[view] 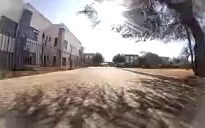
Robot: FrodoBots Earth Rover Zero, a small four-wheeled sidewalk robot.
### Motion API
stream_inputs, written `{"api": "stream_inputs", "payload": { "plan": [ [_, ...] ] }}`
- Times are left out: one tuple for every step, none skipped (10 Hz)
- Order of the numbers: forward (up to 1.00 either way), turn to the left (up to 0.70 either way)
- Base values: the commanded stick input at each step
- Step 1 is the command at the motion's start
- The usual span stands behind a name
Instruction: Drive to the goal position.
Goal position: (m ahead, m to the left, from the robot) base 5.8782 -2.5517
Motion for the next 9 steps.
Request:
{"api": "stream_inputs", "payload": {
  "plan": [
    [1.00, 0.00],
    [1.00, 0.00],
    [1.00, 0.00],
    [1.00, 0.00],
    [1.00, 0.00],
    [1.00, 0.00],
    [1.00, 0.00],
    [1.00, 0.00],
    [1.00, 0.00]
  ]
}}
